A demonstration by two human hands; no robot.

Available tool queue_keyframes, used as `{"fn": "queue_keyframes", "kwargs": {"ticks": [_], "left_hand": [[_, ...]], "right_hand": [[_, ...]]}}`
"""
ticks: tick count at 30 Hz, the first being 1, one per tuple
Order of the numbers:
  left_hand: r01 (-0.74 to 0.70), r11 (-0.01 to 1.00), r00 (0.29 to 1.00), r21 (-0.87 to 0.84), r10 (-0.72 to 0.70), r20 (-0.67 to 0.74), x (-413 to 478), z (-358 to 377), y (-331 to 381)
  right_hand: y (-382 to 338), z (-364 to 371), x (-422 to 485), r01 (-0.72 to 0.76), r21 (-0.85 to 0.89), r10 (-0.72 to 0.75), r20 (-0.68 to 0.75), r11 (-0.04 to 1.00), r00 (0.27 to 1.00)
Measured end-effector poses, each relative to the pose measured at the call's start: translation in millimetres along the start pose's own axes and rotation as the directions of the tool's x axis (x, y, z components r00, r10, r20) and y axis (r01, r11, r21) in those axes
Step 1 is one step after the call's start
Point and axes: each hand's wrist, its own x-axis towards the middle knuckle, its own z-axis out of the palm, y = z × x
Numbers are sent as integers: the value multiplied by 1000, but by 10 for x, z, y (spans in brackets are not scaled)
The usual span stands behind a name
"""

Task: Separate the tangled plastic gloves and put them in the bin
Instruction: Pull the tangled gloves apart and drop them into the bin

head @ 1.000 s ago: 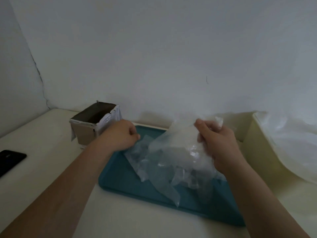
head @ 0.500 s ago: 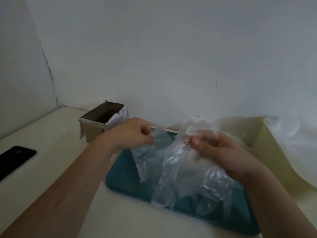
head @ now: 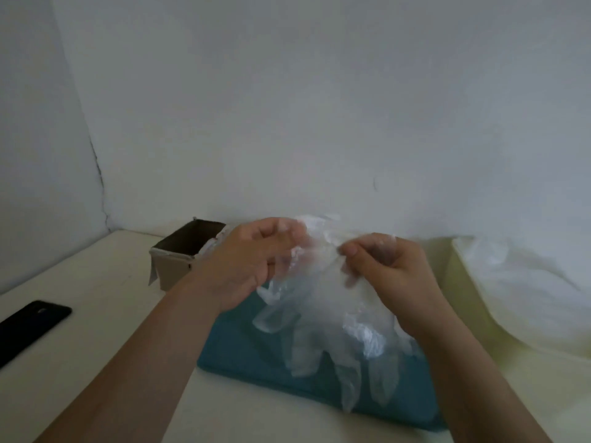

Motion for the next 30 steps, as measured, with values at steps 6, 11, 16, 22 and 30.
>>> {"fn": "queue_keyframes", "kwargs": {"ticks": [6,11,16,22,30], "left_hand": [[179,982,982,-64,-174,70,83,600,-115],[156,987,985,-35,-153,75,256,1195,-7],[94,995,986,-13,-91,139,411,1721,98],[-16,998,999,55,14,40,471,1932,318],[-89,996,969,18,82,232,510,2017,582]], "right_hand": [[-217,-445,3,-79,-9,77,-94,997,993],[-355,-1275,-70,-115,-249,55,-235,962,970],[-463,-2125,-101,-232,-238,129,-381,943,915],[-46,-2383,182,-263,-576,73,-332,774,941],[577,-2382,397,-308,-858,232,-229,410,945]]}}
